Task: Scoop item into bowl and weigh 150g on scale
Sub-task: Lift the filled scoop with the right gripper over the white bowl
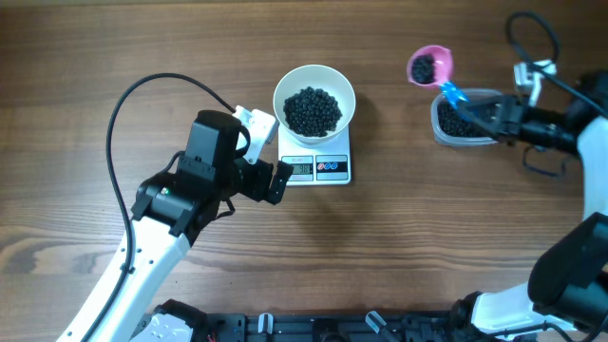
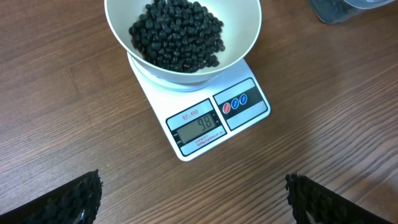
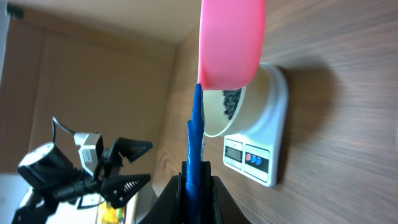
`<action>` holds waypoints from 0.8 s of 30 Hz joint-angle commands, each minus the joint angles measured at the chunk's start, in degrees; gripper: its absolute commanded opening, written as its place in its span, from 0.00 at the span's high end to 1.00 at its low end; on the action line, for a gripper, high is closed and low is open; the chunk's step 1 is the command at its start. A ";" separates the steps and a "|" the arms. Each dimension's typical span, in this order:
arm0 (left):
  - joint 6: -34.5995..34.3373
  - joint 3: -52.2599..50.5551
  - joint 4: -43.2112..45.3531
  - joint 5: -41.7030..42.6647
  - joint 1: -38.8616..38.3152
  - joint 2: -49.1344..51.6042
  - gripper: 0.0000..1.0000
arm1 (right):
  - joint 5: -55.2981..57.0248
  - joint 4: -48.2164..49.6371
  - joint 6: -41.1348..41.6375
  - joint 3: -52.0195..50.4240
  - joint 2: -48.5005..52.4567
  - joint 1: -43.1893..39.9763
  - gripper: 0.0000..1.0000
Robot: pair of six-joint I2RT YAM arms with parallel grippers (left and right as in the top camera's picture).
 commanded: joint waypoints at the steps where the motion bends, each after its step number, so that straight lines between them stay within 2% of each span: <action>1: 0.07 -0.37 0.20 0.90 -0.31 0.17 0.00 | -3.28 4.81 6.23 0.07 0.68 4.83 0.96; 7: 0.07 -0.37 0.20 0.87 -0.31 0.17 0.00 | -3.21 15.52 16.15 0.07 0.66 11.65 0.96; 11: 0.07 -0.37 0.20 0.87 -0.31 0.17 0.00 | -0.59 19.96 18.03 0.07 0.68 16.04 0.96; 17: 0.07 -0.37 0.20 0.90 -0.31 0.17 0.00 | 8.85 20.79 18.91 0.07 0.68 21.62 0.96; 24: 0.07 -0.37 0.20 0.87 -0.31 0.17 0.00 | 14.19 22.34 18.78 0.07 0.68 26.38 0.96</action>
